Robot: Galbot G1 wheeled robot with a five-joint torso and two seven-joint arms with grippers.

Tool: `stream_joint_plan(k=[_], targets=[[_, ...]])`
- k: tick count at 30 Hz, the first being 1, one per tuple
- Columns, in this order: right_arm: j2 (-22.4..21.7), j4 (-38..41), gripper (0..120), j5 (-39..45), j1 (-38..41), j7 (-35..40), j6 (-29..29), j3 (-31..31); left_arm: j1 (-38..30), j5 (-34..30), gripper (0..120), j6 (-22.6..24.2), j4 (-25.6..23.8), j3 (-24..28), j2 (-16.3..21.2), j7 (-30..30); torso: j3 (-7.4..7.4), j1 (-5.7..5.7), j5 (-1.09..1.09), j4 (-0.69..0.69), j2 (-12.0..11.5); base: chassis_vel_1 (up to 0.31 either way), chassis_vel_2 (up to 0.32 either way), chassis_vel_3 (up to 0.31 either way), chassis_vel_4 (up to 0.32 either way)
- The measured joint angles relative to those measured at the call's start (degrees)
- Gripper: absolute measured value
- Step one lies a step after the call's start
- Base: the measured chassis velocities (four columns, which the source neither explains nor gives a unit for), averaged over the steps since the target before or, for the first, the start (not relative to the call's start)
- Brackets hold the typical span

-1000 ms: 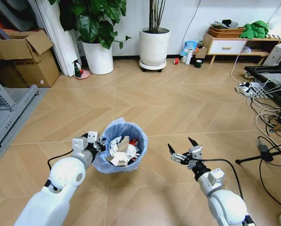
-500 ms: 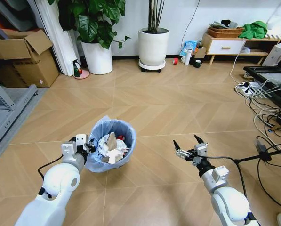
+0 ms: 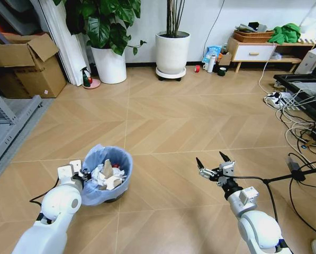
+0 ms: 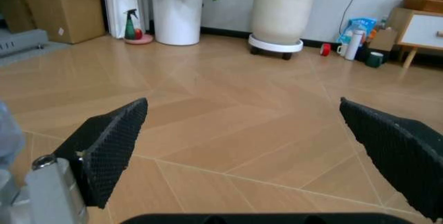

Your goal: Pick up the trash bin and place the garbage on the floor into it.

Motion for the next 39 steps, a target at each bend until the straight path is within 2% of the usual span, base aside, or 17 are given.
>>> stream_joint_plan(k=[7,20,23,25,27,29,31,33,38,39], targets=[[-0.05,-0.32,100,0.02,0.09,0.00,0.26,-0.14,-0.27,-0.65,0,0.03,4.16,-2.98,-1.00,0.81,0.00,0.00,-0.01,0.01,0.00,0.000,0.000,0.000,0.000],[-0.02,-0.44,100,-0.05,-0.10,-0.02,0.68,-0.28,-0.38,-2.46,1,0.03,5.25,-3.33,-1.82,0.72,0.00,0.00,0.01,0.00,0.00,0.000,0.000,0.000,0.000],[0.05,-0.73,100,-0.16,-0.23,-0.08,1.23,-0.27,-0.50,-2.65,16,0.05,5.17,-3.00,-1.87,0.80,0.00,0.00,-0.01,0.00,0.00,0.000,0.000,0.000,0.000],[0.08,-0.79,100,-0.17,-0.23,-0.09,1.32,-0.27,-0.53,-2.67,19,0.08,5.09,-2.91,-1.90,0.80,0.00,0.00,0.00,0.00,0.00,0.000,0.000,0.000,0.000],[0.16,-0.95,100,-0.19,-0.22,-0.13,1.47,-0.27,-0.57,-2.74,29,0.15,4.77,-2.72,-1.92,0.79,0.00,0.00,0.00,0.00,0.00,0.000,0.000,0.000,0.000],[0.18,-0.98,100,-0.19,-0.22,-0.13,1.52,-0.27,-0.56,-2.76,29,0.15,4.58,-2.68,-1.91,0.77,0.00,0.00,0.00,0.00,0.00,0.000,0.000,0.000,0.000],[0.19,-1.02,100,-0.19,-0.21,-0.15,1.63,-0.27,-0.49,-2.84,44,0.12,3.66,-2.66,-1.87,0.51,0.00,0.00,0.00,0.00,0.00,0.000,0.000,0.000,0.000],[0.18,-1.03,100,-0.18,-0.19,-0.15,1.64,-0.27,-0.44,-2.82,46,-0.02,3.34,-2.66,-1.84,0.44,0.00,0.00,0.00,0.00,0.00,0.000,0.000,0.000,0.000],[0.24,-0.77,100,0.07,0.08,-0.16,1.51,-0.20,0.08,0.42,71,-3.19,1.10,-2.84,-2.11,0.96,0.00,0.00,0.01,0.00,0.00,0.000,0.000,0.000,0.000],[0.24,-0.77,100,0.07,0.08,-0.16,1.51,-0.20,0.08,0.42,71,-3.19,1.10,-2.84,-2.11,0.96,0.00,0.00,0.01,0.00,0.00,0.000,0.000,0.000,0.000]])
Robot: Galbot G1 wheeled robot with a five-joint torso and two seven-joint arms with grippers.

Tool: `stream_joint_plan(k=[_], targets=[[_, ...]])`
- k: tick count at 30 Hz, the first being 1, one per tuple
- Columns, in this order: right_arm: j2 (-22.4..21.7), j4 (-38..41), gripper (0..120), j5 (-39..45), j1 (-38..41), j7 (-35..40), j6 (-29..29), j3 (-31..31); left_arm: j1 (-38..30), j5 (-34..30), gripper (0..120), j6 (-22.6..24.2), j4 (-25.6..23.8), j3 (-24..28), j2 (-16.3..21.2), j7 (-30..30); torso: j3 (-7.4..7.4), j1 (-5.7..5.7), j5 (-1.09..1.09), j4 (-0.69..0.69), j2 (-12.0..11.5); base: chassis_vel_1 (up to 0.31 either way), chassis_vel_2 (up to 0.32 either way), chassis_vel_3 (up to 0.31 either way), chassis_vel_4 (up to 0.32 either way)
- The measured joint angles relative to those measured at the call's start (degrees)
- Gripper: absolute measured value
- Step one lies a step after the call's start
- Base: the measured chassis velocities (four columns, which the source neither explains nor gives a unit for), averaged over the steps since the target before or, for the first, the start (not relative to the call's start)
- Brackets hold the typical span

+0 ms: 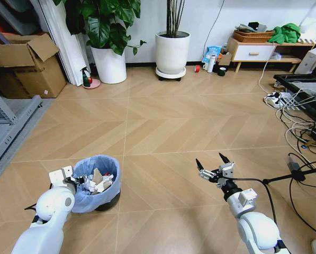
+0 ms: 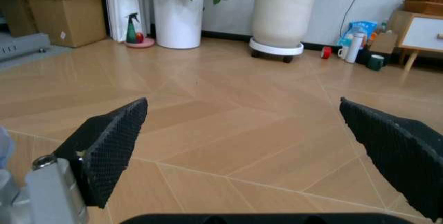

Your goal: Pick up the trash bin and place the garbage on the floor into it.

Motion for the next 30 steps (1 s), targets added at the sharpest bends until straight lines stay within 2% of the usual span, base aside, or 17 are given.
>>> stream_joint_plan(k=[2,6,7,8,9,10,11,12,13,20,26,29,30], targets=[[0.01,0.05,100,0.05,0.02,0.01,-0.09,0.01,0.04,0.33,81,-0.37,-0.10,-0.01,-0.05,0.15,0.00,0.00,0.00,0.00,0.00,0.000,0.000,0.000,0.000],[0.02,0.09,100,0.07,0.03,0.01,-0.13,0.02,0.05,0.39,89,-0.43,-0.11,-0.02,-0.06,0.18,0.00,0.00,0.00,0.00,0.00,0.000,0.000,0.000,0.000],[0.04,0.19,100,0.12,0.03,0.01,-0.25,0.10,0.09,1.29,97,-1.49,-0.13,0.07,-0.11,0.66,0.00,0.00,0.01,0.00,0.00,0.000,0.000,0.000,0.000],[0.15,0.65,100,0.34,0.02,0.07,-0.61,0.51,0.30,4.43,100,-6.61,-0.25,0.64,-0.68,2.29,0.02,0.00,0.05,0.02,-0.01,0.000,0.000,0.000,0.000],[0.22,1.11,100,0.55,0.07,0.12,-0.98,0.90,0.38,7.19,102,-12.10,-0.57,1.39,-1.50,3.98,0.01,0.00,-0.02,0.03,0.00,0.000,0.000,0.000,0.000],[0.22,1.11,100,0.55,0.07,0.12,-0.98,0.90,0.38,7.19,102,-12.10,-0.57,1.39,-1.50,3.98,0.01,0.00,-0.02,0.03,0.00,0.000,0.000,0.000,0.000],[0.49,2.31,100,1.01,0.05,0.55,-1.88,1.82,0.47,11.06,107,-20.95,-0.92,2.45,-2.66,5.86,0.00,0.00,-0.04,0.00,0.00,0.000,0.000,0.000,0.000],[0.73,2.84,100,1.25,-0.10,0.78,-2.60,2.39,0.59,12.63,109,-24.11,-1.26,2.78,-3.22,6.67,0.01,0.00,0.02,-0.01,0.00,0.000,0.000,0.000,0.000],[0.83,3.11,100,1.35,-0.17,0.87,-2.87,2.69,0.69,13.46,110,-25.38,-1.70,2.83,-3.50,7.06,0.00,0.00,0.02,-0.02,0.00,0.000,0.000,0.000,0.000],[1.01,3.70,100,1.60,-0.58,1.09,-3.11,3.91,1.48,15.76,115,-28.88,-3.53,2.95,-3.95,8.04,0.00,0.00,0.01,0.00,0.00,0.000,0.000,0.000,0.000],[1.21,3.99,100,1.61,-0.58,1.11,-3.13,4.08,1.56,15.79,112,-32.19,-3.44,2.68,-3.87,11.32,0.00,0.00,0.00,0.00,0.00,0.000,0.000,0.000,0.000],[1.38,4.14,100,1.61,-0.43,1.11,-3.13,4.29,1.61,16.14,107,-38.50,-2.31,2.42,-3.38,16.57,0.00,0.00,0.00,0.00,0.00,0.000,0.000,0.000,0.000],[1.38,4.14,100,1.61,-0.43,1.11,-3.13,4.29,1.61,16.14,107,-38.50,-2.31,2.42,-3.38,16.57,0.00,0.00,0.00,0.00,0.00,0.000,0.000,0.000,0.000]])
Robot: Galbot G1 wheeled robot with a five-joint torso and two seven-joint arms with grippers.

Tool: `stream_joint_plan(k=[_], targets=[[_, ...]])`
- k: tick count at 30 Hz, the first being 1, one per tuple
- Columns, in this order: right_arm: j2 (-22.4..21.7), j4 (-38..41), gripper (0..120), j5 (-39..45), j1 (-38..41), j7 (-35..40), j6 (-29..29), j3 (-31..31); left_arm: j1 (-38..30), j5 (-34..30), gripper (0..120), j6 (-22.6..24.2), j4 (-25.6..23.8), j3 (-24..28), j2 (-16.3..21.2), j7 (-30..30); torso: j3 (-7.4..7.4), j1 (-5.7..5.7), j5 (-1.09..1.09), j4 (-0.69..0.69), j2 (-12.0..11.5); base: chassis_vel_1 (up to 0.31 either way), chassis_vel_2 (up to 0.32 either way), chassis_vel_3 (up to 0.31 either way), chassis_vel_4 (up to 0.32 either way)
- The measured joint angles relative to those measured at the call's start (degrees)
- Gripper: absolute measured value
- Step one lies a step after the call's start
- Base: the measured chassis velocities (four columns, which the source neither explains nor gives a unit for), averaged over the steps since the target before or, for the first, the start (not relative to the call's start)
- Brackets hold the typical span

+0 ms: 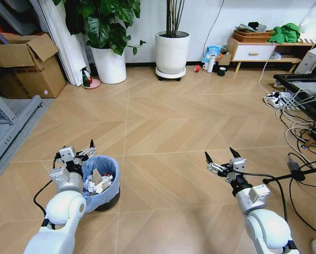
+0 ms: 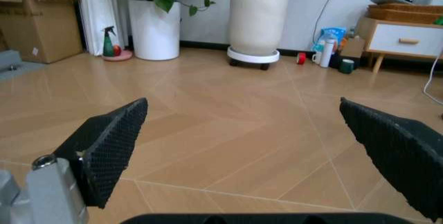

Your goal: Pick up the trash bin and place the garbage on the floor into it.

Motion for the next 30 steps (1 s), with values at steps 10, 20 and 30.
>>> stream_joint_plan(k=[10,20,30], targets=[[0.97,1.59,100,-0.81,-0.31,1.48,-0.81,0.45,5.47,1.44,100,-3.99,-1.96,-1.91,0.65,11.58,0.00,0.00,0.01,-0.01,0.00,0.000,0.000,0.000,0.000],[2.80,6.36,100,-2.23,-3.70,5.18,-2.79,2.91,15.83,5.05,100,-1.37,-7.73,-1.84,-0.24,9.05,-0.01,0.00,0.01,-0.01,0.00,0.000,0.000,0.000,0.000],[5.70,9.77,100,-6.58,-9.67,2.07,7.25,6.26,22.31,10.93,100,-1.92,-11.95,-2.68,-2.29,9.10,-0.01,0.00,0.01,0.00,0.00,0.000,0.000,0.000,0.000]])
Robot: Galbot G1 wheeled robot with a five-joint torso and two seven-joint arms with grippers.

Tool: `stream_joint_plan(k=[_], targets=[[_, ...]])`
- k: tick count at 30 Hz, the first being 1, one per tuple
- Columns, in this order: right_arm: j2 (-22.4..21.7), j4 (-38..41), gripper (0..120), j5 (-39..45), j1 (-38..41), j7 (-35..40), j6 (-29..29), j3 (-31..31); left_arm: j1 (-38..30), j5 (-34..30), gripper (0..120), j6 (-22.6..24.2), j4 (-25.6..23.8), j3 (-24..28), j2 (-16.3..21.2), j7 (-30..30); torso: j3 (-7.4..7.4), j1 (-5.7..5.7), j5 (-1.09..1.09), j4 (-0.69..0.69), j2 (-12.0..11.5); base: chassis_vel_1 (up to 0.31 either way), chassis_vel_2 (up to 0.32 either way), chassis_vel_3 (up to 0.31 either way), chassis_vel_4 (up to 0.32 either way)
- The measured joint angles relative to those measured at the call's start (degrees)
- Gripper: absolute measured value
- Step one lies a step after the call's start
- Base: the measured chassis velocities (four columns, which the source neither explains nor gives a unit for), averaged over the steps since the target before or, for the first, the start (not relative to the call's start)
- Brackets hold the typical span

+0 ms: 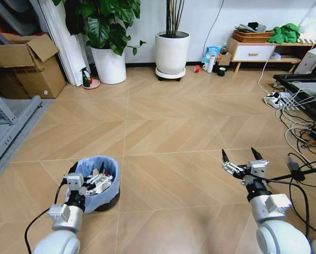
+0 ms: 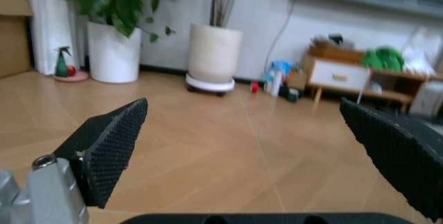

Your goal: Pick up the trash bin and place the garbage on the floor into it.

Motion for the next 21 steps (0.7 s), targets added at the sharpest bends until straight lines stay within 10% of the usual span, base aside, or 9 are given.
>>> stream_joint_plan(k=[21], targets=[[2.88,1.92,100,-3.32,-2.46,2.54,1.58,-1.50,0.23,-0.41,100,-0.51,-2.20,1.49,-0.46,-0.85,0.01,0.00,-0.01,0.00,0.00,0.000,0.000,0.000,0.000]])
